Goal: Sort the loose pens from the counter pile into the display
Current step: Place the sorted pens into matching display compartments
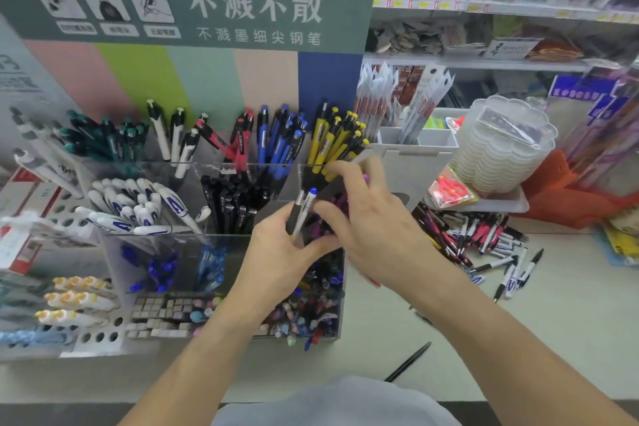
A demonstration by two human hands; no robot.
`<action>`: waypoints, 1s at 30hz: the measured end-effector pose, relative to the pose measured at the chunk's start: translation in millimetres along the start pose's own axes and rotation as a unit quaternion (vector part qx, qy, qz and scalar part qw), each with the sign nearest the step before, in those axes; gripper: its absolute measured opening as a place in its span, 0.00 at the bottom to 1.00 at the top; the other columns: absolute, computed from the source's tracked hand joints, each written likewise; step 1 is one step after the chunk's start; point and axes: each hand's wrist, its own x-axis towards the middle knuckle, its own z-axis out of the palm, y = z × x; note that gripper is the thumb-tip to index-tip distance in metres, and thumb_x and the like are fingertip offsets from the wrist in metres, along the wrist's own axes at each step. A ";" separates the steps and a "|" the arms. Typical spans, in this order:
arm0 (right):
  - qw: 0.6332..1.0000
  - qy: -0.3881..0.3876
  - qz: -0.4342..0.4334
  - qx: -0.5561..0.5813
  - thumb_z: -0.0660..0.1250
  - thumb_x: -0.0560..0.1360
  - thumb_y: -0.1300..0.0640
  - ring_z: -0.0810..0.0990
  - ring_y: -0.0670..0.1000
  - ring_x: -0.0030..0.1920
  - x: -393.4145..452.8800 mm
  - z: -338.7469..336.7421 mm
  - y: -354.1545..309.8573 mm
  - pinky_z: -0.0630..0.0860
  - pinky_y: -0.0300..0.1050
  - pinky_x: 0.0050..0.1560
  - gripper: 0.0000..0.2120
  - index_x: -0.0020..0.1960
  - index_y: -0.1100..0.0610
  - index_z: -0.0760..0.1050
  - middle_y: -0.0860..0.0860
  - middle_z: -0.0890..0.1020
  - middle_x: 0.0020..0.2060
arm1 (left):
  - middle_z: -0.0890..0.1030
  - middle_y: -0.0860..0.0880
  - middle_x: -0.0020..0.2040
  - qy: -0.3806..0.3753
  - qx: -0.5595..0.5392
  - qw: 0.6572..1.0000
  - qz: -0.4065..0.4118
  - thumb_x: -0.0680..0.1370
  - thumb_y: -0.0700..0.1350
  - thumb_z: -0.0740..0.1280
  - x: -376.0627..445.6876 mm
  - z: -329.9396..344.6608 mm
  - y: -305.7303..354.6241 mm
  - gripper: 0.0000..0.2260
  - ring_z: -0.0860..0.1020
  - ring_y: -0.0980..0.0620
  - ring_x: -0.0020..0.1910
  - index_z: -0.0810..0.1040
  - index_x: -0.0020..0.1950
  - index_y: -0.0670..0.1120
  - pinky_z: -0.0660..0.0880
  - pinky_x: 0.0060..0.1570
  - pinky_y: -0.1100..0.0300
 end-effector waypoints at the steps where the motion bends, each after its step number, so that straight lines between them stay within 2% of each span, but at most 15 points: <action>1: 0.999 0.013 0.002 0.051 0.64 0.80 0.44 0.75 0.46 0.47 -5.4 2.4 2.3 0.72 0.35 0.43 0.24 0.72 0.50 0.62 0.46 0.64 0.57 | 0.78 0.64 0.31 -0.004 -0.028 1.000 -0.010 0.72 0.49 0.76 -0.9 -2.3 -0.2 0.12 0.67 0.56 0.27 0.80 0.54 0.56 0.69 0.30 0.67; 4: 0.988 0.090 -0.044 0.117 0.73 0.77 0.50 0.75 0.42 0.50 -27.1 19.8 15.9 0.74 0.31 0.52 0.27 0.70 0.57 0.65 0.49 0.72 0.58 | 0.84 0.60 0.51 -0.008 -0.089 0.995 -0.037 0.74 0.48 0.74 -3.3 -9.7 -2.5 0.16 0.70 0.52 0.27 0.80 0.61 0.53 0.71 0.27 0.63; 6: 0.982 0.133 -0.069 0.117 0.75 0.75 0.56 0.75 0.44 0.54 -35.0 37.6 26.5 0.75 0.34 0.57 0.24 0.66 0.61 0.69 0.52 0.75 0.58 | 0.84 0.57 0.56 -0.002 -0.094 0.994 -0.047 0.77 0.45 0.73 -3.8 -12.4 -5.6 0.14 0.70 0.52 0.24 0.79 0.62 0.52 0.70 0.25 0.63; 8: 0.981 0.157 -0.083 0.073 0.74 0.75 0.56 0.73 0.49 0.57 -34.6 50.5 33.0 0.75 0.41 0.59 0.22 0.65 0.61 0.71 0.53 0.77 0.58 | 0.85 0.55 0.52 0.005 -0.098 0.994 -0.051 0.78 0.44 0.71 -3.7 -13.0 -8.2 0.12 0.69 0.53 0.22 0.80 0.62 0.51 0.69 0.24 0.64; 11: 0.978 0.185 -0.095 -0.017 0.73 0.76 0.51 0.71 0.53 0.56 -24.0 58.2 31.5 0.74 0.46 0.56 0.18 0.60 0.59 0.75 0.54 0.79 0.56 | 0.80 0.53 0.29 0.026 -0.101 0.993 -0.056 0.80 0.43 0.68 -4.9 -15.3 -10.2 0.09 0.68 0.53 0.20 0.80 0.60 0.50 0.67 0.24 0.67; 12: 0.976 0.194 -0.093 -0.045 0.73 0.76 0.50 0.70 0.53 0.56 -19.4 60.6 28.5 0.74 0.48 0.56 0.17 0.59 0.58 0.77 0.55 0.78 0.55 | 0.77 0.53 0.25 0.031 -0.100 0.993 -0.058 0.81 0.43 0.67 -5.7 -16.5 -10.5 0.09 0.67 0.53 0.20 0.80 0.60 0.50 0.67 0.23 0.67; 14: 0.969 0.219 -0.085 -0.083 0.72 0.76 0.51 0.70 0.54 0.55 -9.6 66.7 22.2 0.74 0.51 0.54 0.17 0.60 0.58 0.76 0.55 0.76 0.56 | 0.73 0.50 0.22 0.027 -0.104 0.992 -0.064 0.81 0.43 0.67 -6.9 -19.0 -10.7 0.09 0.66 0.51 0.19 0.80 0.60 0.51 0.66 0.22 0.65; 17: 0.960 0.244 -0.104 -0.086 0.70 0.76 0.58 0.71 0.56 0.57 4.4 73.2 20.4 0.70 0.50 0.57 0.24 0.69 0.58 0.66 0.55 0.72 0.62 | 0.71 0.46 0.22 0.014 -0.122 0.990 -0.070 0.81 0.44 0.66 -8.4 -20.9 -8.9 0.09 0.65 0.49 0.20 0.81 0.60 0.51 0.65 0.21 0.62; 20: 0.967 0.203 -0.119 -0.101 0.67 0.79 0.56 0.73 0.57 0.61 2.6 71.9 18.3 0.66 0.51 0.60 0.21 0.70 0.58 0.69 0.54 0.78 0.62 | 0.71 0.45 0.23 0.043 -0.148 0.984 -0.093 0.81 0.44 0.67 -14.3 -21.0 -7.7 0.07 0.66 0.49 0.21 0.80 0.58 0.50 0.66 0.21 0.63; 23: 0.971 0.195 -0.086 -0.105 0.62 0.81 0.49 0.70 0.56 0.66 -10.9 64.9 9.7 0.66 0.53 0.64 0.19 0.68 0.57 0.75 0.53 0.76 0.64 | 0.73 0.41 0.27 0.072 -0.235 0.957 -0.152 0.80 0.45 0.66 -26.2 -24.3 -8.8 0.07 0.62 0.49 0.21 0.80 0.56 0.44 0.62 0.23 0.61; 24: 0.971 0.211 -0.088 -0.077 0.63 0.81 0.50 0.71 0.55 0.65 -16.7 61.8 5.5 0.66 0.52 0.63 0.19 0.67 0.58 0.76 0.54 0.77 0.63 | 0.75 0.41 0.31 0.071 -0.264 0.948 -0.162 0.80 0.46 0.66 -30.8 -26.6 -8.8 0.09 0.62 0.49 0.21 0.80 0.55 0.42 0.60 0.24 0.60; 26: 0.971 0.209 -0.110 0.044 0.66 0.79 0.55 0.76 0.51 0.54 -30.8 54.3 -9.5 0.72 0.44 0.56 0.12 0.59 0.60 0.78 0.50 0.79 0.53 | 0.78 0.42 0.38 0.060 -0.327 0.929 -0.163 0.82 0.47 0.63 -40.1 -30.7 -5.9 0.13 0.63 0.49 0.21 0.78 0.54 0.38 0.60 0.26 0.58; 28: 0.970 0.101 -0.062 0.212 0.67 0.80 0.56 0.77 0.46 0.38 -46.7 47.5 -31.4 0.73 0.38 0.40 0.05 0.50 0.58 0.76 0.41 0.80 0.41 | 0.77 0.43 0.39 0.051 -0.391 0.907 -0.147 0.83 0.49 0.59 -47.5 -34.3 -0.4 0.16 0.66 0.50 0.23 0.77 0.50 0.38 0.63 0.26 0.58; 30: 0.930 -0.056 0.056 0.358 0.67 0.81 0.50 0.78 0.48 0.31 -54.6 45.9 -52.5 0.73 0.38 0.33 0.10 0.49 0.56 0.73 0.46 0.83 0.36 | 0.74 0.44 0.36 0.051 -0.428 0.892 -0.135 0.83 0.52 0.57 -51.8 -38.4 4.5 0.18 0.69 0.49 0.25 0.78 0.43 0.42 0.67 0.27 0.59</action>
